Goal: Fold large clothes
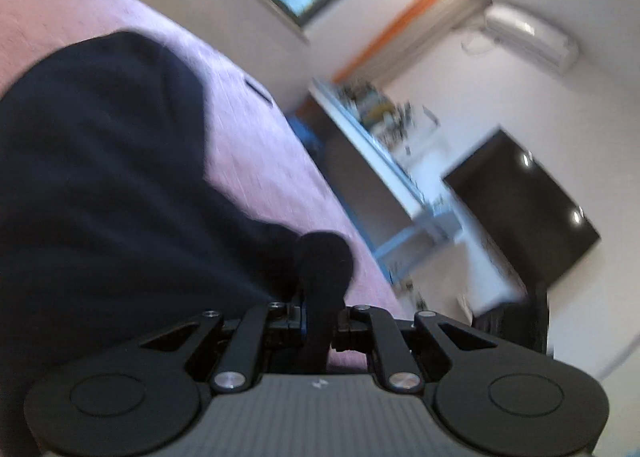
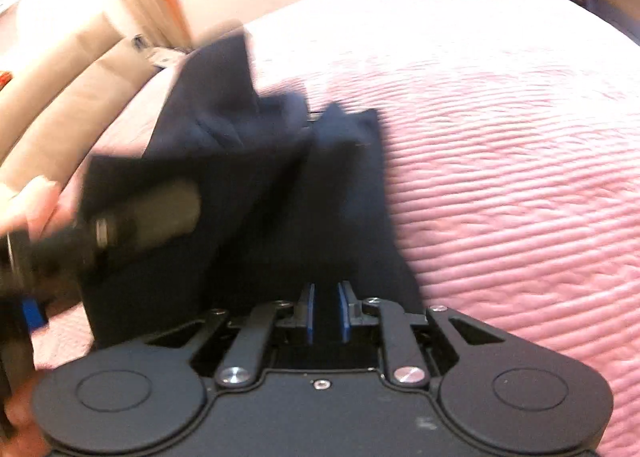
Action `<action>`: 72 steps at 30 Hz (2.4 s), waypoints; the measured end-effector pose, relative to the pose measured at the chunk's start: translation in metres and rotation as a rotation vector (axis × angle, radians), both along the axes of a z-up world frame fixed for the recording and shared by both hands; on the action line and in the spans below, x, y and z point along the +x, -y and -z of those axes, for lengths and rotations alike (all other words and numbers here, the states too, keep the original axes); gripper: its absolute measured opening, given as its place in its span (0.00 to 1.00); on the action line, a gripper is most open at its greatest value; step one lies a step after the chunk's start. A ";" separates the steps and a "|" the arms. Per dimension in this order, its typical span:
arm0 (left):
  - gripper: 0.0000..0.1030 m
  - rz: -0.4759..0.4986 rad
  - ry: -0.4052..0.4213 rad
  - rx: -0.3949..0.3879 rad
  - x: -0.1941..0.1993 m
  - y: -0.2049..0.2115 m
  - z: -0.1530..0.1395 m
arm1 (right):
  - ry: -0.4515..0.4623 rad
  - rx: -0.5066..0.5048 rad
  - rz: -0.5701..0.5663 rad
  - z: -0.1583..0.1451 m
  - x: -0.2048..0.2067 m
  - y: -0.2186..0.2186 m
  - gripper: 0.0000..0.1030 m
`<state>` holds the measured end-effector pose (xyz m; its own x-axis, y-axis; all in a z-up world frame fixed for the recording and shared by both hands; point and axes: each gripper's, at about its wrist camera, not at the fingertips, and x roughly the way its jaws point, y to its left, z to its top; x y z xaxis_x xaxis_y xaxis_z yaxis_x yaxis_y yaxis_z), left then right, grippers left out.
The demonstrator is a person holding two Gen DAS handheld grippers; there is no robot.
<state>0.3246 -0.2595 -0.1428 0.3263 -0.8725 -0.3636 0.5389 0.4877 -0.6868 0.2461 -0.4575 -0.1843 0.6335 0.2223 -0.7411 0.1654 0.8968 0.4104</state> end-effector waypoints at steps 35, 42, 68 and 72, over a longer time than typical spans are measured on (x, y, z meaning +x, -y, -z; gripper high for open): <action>0.15 0.186 -0.126 0.172 0.003 0.038 0.039 | -0.025 -0.102 -0.178 -0.009 -0.019 0.043 0.17; 0.40 0.259 -0.125 0.131 -0.013 0.009 0.011 | 0.168 -0.154 -0.276 -0.071 0.046 0.022 0.24; 0.03 0.181 -0.101 0.368 0.018 -0.020 0.047 | 0.141 -0.447 -0.274 -0.008 0.192 -0.022 0.51; 0.09 0.179 -0.060 0.347 0.023 -0.019 0.017 | 0.196 -0.362 -0.328 -0.060 0.140 -0.044 0.51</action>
<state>0.3480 -0.2408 -0.1596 0.1497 -0.7353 -0.6610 0.6002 0.5988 -0.5302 0.3862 -0.4132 -0.1241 0.7082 0.1835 -0.6817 -0.1963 0.9787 0.0595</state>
